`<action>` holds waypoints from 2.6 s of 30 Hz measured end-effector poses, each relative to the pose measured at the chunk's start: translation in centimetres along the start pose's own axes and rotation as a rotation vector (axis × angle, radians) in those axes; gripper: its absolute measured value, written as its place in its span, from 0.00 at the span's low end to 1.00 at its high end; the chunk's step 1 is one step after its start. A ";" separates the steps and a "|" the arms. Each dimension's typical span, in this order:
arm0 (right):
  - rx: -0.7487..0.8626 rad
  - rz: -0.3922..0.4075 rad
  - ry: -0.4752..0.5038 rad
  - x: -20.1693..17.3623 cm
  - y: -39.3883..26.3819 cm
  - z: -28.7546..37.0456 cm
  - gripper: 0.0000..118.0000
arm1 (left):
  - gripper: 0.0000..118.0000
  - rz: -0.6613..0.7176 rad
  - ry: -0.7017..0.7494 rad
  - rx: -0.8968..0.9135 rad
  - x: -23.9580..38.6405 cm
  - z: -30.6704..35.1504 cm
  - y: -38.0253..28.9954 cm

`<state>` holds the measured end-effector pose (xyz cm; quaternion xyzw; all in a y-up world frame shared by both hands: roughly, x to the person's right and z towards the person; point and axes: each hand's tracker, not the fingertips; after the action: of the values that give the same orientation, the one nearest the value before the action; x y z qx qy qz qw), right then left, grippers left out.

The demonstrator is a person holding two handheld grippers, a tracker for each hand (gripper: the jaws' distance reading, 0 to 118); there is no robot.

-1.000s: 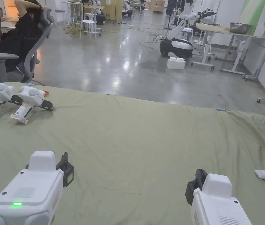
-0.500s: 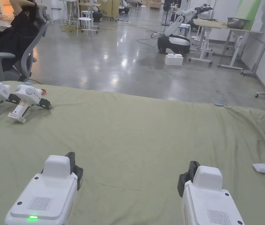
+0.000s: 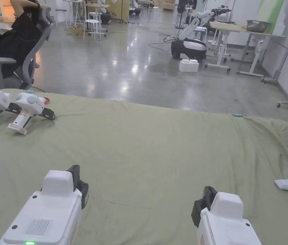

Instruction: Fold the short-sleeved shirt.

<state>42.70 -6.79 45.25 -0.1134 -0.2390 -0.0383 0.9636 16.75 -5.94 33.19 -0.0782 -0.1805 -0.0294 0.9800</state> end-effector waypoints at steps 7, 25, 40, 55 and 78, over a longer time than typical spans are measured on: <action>-0.002 0.004 0.005 -0.1 0.3 0.0 0.02 | 0.05 -0.007 -0.015 -0.014 0.4 0.1 -0.3; 0.034 -0.005 0.008 0.2 0.0 0.2 0.91 | 0.83 0.052 0.024 0.028 0.1 0.6 -0.2; 0.037 -0.007 -0.039 -0.3 0.5 -0.6 0.93 | 1.00 -0.032 0.077 0.008 0.0 0.0 -1.6; -0.112 -0.148 -0.012 -0.4 3.1 -2.1 0.92 | 1.00 0.067 0.009 -0.024 -0.6 0.2 -1.2; -0.200 -0.185 -0.028 -0.2 3.5 -2.8 0.92 | 1.00 0.040 0.023 -0.061 -1.1 -0.7 -0.9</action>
<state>44.28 -4.08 42.06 -0.1870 -0.2566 -0.1492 0.9364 15.87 -6.93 32.24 -0.1115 -0.1667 -0.0163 0.9795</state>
